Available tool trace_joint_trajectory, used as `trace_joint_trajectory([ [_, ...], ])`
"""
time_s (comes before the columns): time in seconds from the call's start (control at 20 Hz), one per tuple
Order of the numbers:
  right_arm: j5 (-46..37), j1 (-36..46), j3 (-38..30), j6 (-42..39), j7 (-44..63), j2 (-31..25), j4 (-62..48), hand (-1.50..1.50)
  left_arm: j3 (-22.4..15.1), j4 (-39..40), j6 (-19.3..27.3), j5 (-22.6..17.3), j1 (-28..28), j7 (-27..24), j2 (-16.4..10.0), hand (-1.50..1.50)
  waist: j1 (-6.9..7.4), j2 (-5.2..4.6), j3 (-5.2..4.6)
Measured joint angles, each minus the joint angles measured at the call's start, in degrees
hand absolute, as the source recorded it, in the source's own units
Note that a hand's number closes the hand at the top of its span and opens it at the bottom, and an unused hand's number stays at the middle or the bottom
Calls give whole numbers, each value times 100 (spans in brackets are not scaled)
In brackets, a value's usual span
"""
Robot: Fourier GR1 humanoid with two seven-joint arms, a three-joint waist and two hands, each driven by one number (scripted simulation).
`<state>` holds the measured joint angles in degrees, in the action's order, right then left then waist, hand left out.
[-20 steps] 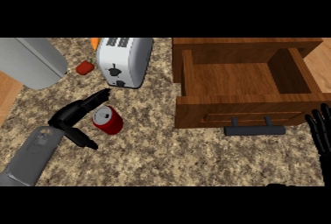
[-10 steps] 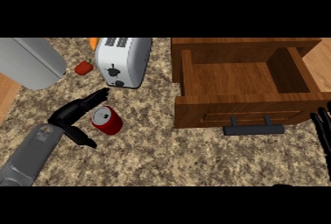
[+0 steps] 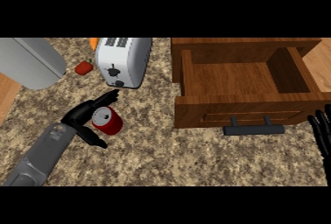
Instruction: Pick up the can, place it into the drawer and close the drawer
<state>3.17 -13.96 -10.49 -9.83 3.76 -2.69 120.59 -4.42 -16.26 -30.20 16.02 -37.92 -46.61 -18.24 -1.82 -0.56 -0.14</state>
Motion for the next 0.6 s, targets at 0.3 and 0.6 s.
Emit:
trace_joint_trajectory([
  [0.3,113,80,-104,-6,133,-48,41,-150,-7,187,26,-1,-156,18,173,-150,15,2,1],
  [0.6,138,-30,-79,-22,219,-4,222,-150,-97,224,74,76,-201,-46,308,-150,19,9,4],
])
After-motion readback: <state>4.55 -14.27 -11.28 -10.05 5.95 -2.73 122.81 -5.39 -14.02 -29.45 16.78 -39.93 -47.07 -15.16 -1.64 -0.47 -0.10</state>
